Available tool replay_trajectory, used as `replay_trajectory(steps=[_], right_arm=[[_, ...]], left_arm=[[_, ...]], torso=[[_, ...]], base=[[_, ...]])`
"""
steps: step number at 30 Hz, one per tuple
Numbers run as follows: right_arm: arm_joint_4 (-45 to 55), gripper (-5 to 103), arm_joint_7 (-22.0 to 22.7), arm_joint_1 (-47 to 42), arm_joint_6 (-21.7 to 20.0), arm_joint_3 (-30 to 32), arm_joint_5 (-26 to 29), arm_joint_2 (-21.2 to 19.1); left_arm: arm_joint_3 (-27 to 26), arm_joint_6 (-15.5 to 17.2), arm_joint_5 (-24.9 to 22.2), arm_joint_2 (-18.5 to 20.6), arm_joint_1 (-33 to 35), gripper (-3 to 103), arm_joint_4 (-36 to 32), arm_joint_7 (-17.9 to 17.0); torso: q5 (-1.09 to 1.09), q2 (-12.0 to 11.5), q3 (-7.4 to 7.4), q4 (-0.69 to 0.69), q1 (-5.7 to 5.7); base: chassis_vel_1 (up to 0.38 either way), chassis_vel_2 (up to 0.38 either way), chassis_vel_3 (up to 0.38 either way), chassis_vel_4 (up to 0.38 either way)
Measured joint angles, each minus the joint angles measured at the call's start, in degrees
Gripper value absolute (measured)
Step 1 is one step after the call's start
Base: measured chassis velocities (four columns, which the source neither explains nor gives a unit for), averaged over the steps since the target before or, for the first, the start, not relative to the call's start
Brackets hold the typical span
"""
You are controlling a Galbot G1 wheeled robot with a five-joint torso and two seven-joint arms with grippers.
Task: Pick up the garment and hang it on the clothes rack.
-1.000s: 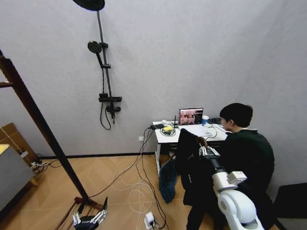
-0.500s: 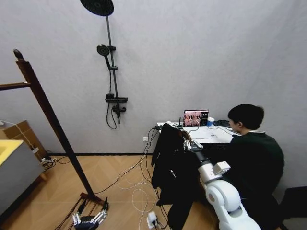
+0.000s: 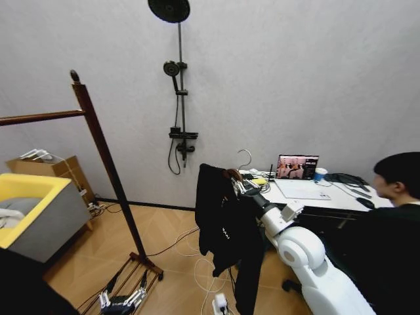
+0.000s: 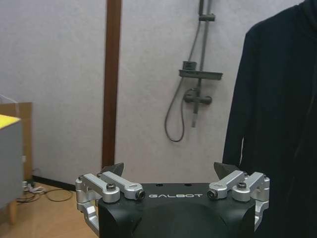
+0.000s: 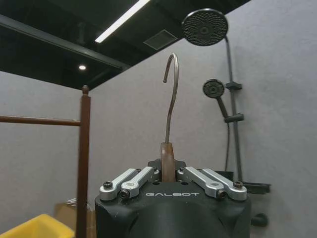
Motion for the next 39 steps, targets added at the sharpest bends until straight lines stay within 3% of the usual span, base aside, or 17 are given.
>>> replay_trajectory(steps=[18,26,31,39], right_arm=[[-11.5,10,0.6,18.5,-3.1,-12.5,9.5,4.6],[-19.6,10,-0.5,29.9,-3.3,-18.3,7.9,8.5],[-25.0,10,-1.5,35.5,-2.7,-21.5,6.1,10.9],[-34.2,10,-1.2,43.2,-2.1,-27.2,3.8,15.5]], left_arm=[[0.0,0.0,0.0,0.0,0.0,100,0.0,0.0],[0.0,0.0,0.0,0.0,0.0,100,0.0,0.0],[0.0,0.0,0.0,0.0,0.0,100,0.0,0.0],[0.0,0.0,0.0,0.0,0.0,100,0.0,0.0]], torso=[[0.01,0.0,0.0,-0.02,0.01],[-0.02,0.0,0.01,0.04,0.01],[0.01,0.0,0.0,-0.04,0.01],[0.0,0.0,0.01,-0.01,0.0]], base=[[0.124,0.129,0.133,0.128],[0.11,0.109,0.107,0.118],[0.01,0.018,0.014,0.024],[0.0,0.0,0.0,0.0]])
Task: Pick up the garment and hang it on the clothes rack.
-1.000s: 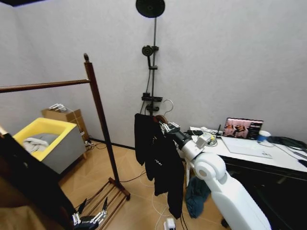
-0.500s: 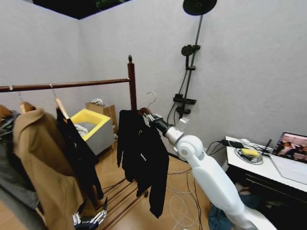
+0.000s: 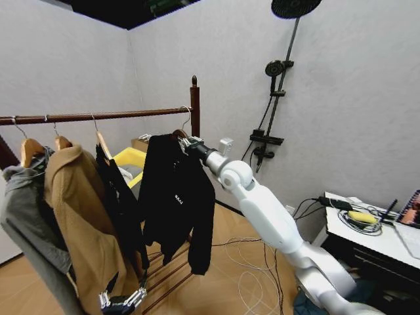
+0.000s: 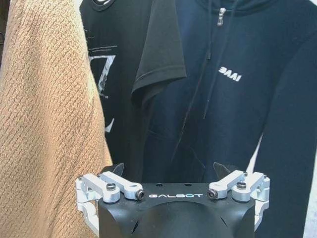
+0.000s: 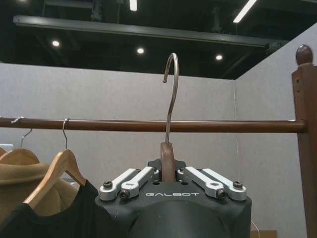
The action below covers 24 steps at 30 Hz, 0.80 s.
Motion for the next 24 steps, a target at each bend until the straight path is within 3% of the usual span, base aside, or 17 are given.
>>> replay_trajectory(steps=[5,7,10,17,24], right_arm=[[-6.1,10,3.1,4.9,0.5,-3.8,-3.9,3.4],[-10.9,10,6.5,8.2,1.8,-5.8,-7.1,6.9],[-14.9,10,7.9,10.1,3.3,-6.1,-9.8,10.4],[-22.7,10,7.0,11.6,5.2,-5.3,-13.4,17.3],[-25.7,10,6.1,12.5,5.3,-5.5,-13.8,19.1]], left_arm=[[0.0,0.0,0.0,0.0,0.0,100,0.0,0.0],[0.0,0.0,0.0,0.0,0.0,100,0.0,0.0],[0.0,0.0,0.0,0.0,0.0,100,0.0,0.0],[0.0,0.0,0.0,0.0,0.0,100,0.0,0.0],[0.0,0.0,0.0,0.0,0.0,100,0.0,0.0]], torso=[[-0.02,0.0,0.0,0.01,0.0],[-0.01,0.0,0.0,0.0,0.0],[-0.02,0.0,-0.01,0.01,0.0],[-0.01,0.0,-0.01,0.0,0.0],[0.0,0.0,-0.01,0.01,0.0]], base=[[0.0,0.0,0.0,0.0],[0.0,0.0,0.0,0.0],[0.0,0.0,0.0,0.0],[0.0,0.0,0.0,0.0],[0.0,0.0,0.0,0.0]])
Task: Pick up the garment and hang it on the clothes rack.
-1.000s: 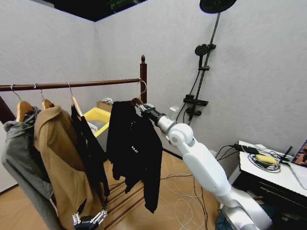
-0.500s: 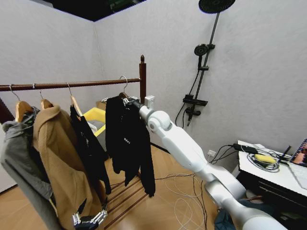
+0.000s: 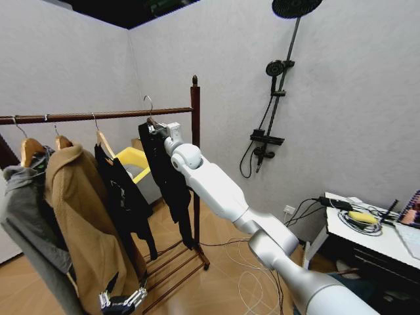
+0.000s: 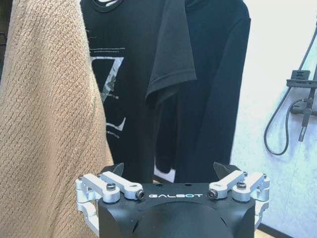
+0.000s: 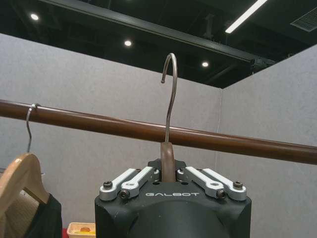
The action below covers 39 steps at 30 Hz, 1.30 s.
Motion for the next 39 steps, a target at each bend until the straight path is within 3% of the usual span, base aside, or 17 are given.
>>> replay_trajectory(steps=[21,29,32,39], right_arm=[[-8.4,10,-1.9,3.4,0.7,0.0,-1.9,-0.3],[-12.8,10,-5.4,6.6,1.0,3.7,-0.5,-0.4],[-18.8,10,-8.2,9.4,2.1,4.0,-0.2,-0.4],[-23.9,10,-9.1,10.6,2.2,3.9,-0.8,-0.4]], left_arm=[[0.0,0.0,0.0,0.0,0.0,100,0.0,0.0],[0.0,0.0,0.0,0.0,0.0,100,0.0,0.0],[0.0,0.0,0.0,0.0,0.0,100,0.0,0.0],[0.0,0.0,0.0,0.0,0.0,100,0.0,0.0]], torso=[[0.01,0.0,0.01,-0.01,0.0],[0.02,0.0,0.01,-0.01,0.0],[0.01,0.0,0.01,0.0,0.0],[0.02,0.0,0.01,-0.01,0.01]], base=[[0.0,0.0,0.0,0.0],[0.0,0.0,0.0,0.0],[0.0,0.0,0.0,0.0],[0.0,0.0,0.0,0.0]])
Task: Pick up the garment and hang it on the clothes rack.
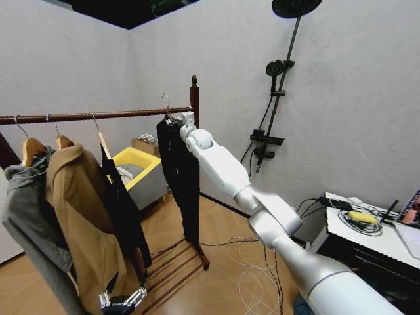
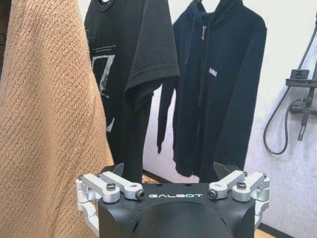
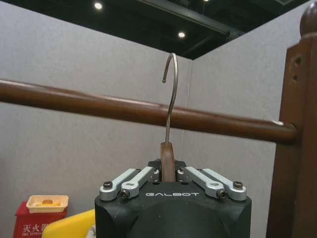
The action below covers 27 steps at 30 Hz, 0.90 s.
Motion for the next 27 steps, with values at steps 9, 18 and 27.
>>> replay_trajectory(steps=[9,18,27], right_arm=[[-2.6,10,-0.7,-0.4,0.5,1.4,-1.8,0.0],[-1.3,10,-0.7,-1.3,-0.3,-0.1,-0.9,-1.4],[-2.6,10,-1.0,-1.5,-1.0,-0.8,-0.1,-1.3]], left_arm=[[0.0,0.0,0.0,0.0,0.0,100,0.0,0.0],[0.0,0.0,0.0,0.0,0.0,100,0.0,0.0],[0.0,0.0,0.0,0.0,0.0,100,0.0,0.0]], torso=[[0.0,0.0,-0.01,-0.01,0.0],[-0.01,0.0,-0.01,0.0,0.0],[-0.01,0.0,-0.03,0.01,-0.01]], base=[[0.0,0.0,0.0,0.0],[0.0,0.0,0.0,0.0],[0.0,0.0,0.0,0.0]])
